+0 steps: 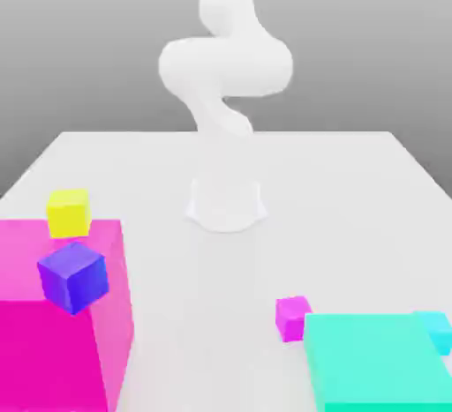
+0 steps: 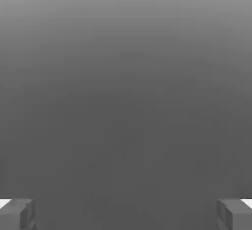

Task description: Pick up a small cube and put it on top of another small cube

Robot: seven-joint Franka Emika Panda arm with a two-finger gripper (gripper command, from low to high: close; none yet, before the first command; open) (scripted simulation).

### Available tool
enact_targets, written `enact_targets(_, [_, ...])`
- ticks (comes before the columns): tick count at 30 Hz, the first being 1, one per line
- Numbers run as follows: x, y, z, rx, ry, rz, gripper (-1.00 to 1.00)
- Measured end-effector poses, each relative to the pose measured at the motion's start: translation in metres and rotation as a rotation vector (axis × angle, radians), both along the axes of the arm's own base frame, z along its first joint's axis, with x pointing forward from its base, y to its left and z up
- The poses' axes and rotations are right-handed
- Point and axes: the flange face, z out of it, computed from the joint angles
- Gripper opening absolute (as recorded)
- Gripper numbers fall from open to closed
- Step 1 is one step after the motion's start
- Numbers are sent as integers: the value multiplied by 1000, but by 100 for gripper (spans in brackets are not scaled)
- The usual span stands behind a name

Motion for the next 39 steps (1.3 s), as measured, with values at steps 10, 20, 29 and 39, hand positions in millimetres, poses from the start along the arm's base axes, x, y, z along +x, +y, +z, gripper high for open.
enact_targets(10, [57,60,-249,-26,360,90,0])
enact_targets(20, [-24,97,-462,-79,698,180,0])
enact_targets(29, [-30,96,-530,-79,719,178,-100])
enact_targets(39, [-29,96,-493,-79,719,177,-100])
